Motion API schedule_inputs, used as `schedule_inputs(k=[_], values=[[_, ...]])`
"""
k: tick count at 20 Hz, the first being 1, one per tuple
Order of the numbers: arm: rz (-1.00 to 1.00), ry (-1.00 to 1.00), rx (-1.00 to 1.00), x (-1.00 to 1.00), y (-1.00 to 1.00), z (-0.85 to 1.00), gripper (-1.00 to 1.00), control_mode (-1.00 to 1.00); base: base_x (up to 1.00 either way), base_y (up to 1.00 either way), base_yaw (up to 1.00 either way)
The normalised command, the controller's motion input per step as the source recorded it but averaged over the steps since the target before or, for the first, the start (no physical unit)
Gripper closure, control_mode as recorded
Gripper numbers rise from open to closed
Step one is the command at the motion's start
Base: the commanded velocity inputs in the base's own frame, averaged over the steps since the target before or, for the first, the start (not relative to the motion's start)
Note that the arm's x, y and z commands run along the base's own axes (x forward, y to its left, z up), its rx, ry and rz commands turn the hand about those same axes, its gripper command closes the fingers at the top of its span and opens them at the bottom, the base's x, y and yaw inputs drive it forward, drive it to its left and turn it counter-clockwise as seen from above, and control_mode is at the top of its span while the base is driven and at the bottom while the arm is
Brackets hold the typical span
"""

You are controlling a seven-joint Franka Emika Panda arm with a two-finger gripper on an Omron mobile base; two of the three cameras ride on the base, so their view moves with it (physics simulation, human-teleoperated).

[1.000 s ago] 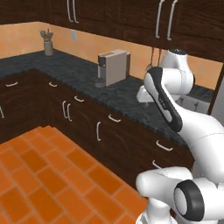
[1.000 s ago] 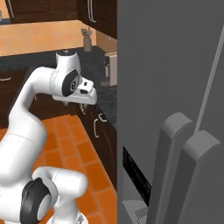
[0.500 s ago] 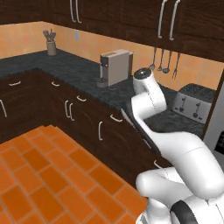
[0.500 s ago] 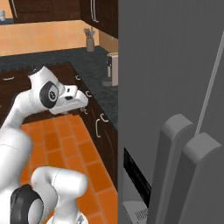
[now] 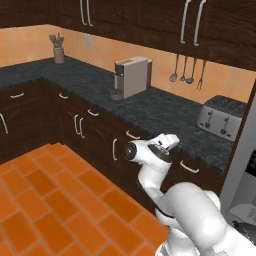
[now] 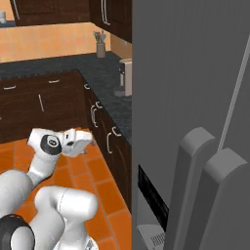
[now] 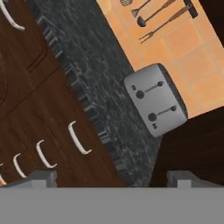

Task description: Take a straw from the drawer in front and place it inside the glass cup on the dining counter.

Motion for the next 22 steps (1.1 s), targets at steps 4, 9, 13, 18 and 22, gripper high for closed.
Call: schedule_inputs(k=[4, 9, 13, 18, 22], values=[[-0.23, 0.12, -0.06, 0.96, 0.22, -0.48, -1.00, -1.00, 0.00, 0.00, 0.00], [-0.30, 0.15, -0.07, 0.96, 0.35, -0.44, -1.00, -1.00, 0.00, 0.00, 0.00], [-0.40, 0.00, -0.37, 0.39, 0.26, -0.59, -1.00, -1.00, 0.00, 0.00, 0.00], [-0.41, 0.06, -0.31, 0.47, -0.06, -0.54, -1.00, -1.00, 0.00, 0.00, 0.00], [-0.23, 0.04, -0.20, 0.27, -0.40, -0.45, -1.00, -1.00, 0.00, 0.00, 0.00]])
